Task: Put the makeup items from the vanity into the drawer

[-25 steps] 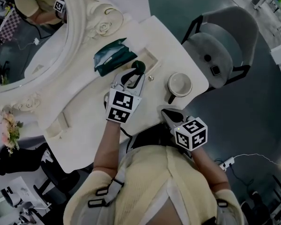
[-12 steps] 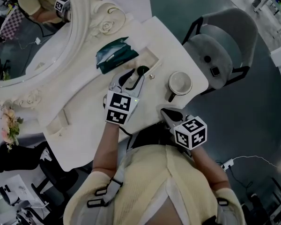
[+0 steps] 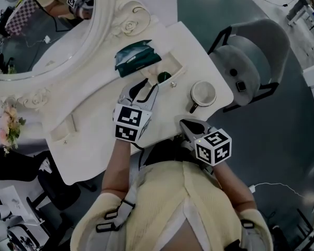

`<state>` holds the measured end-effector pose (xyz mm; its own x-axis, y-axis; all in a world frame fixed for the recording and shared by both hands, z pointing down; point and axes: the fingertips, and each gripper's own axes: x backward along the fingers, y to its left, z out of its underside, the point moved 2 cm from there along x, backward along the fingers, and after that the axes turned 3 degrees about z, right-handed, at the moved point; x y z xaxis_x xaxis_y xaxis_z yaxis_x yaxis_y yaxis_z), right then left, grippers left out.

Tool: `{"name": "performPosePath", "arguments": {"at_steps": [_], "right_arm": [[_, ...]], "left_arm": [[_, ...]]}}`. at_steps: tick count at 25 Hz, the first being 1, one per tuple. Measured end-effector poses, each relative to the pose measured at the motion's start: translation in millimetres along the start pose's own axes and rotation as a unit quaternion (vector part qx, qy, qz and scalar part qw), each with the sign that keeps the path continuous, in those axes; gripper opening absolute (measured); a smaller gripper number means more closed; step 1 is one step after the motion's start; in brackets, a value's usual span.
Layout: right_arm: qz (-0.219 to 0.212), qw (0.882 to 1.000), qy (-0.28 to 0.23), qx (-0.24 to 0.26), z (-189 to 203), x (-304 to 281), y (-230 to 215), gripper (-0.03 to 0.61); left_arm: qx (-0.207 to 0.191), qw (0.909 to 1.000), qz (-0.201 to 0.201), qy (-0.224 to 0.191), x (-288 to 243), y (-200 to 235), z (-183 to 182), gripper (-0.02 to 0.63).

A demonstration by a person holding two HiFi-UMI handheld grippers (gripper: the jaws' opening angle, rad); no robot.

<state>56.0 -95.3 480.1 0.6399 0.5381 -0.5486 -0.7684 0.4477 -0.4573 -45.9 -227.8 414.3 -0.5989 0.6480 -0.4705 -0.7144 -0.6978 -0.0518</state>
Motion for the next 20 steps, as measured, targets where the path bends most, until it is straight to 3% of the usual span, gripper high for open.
{"name": "performPosePath", "arguments": {"at_steps": [4,14,20], "right_arm": [[-0.004,1.0,0.001,0.009,-2.8,1.4,1.0,0.002],[-0.005,1.0,-0.003,0.014,-8.6,3.6,-5.3,0.0],[-0.006,1.0,-0.005,0.018,-13.3,2.7,-5.8,0.0]], "left_arm": [[0.007,0.9999,-0.01,0.009,9.5,1.8,6.0,0.092],[0.029,0.9992,-0.023,0.016,24.0,-0.9,18.6,0.091],[0.066,0.9974,-0.024,0.015,29.5,-5.1,27.6,0.091]]}}
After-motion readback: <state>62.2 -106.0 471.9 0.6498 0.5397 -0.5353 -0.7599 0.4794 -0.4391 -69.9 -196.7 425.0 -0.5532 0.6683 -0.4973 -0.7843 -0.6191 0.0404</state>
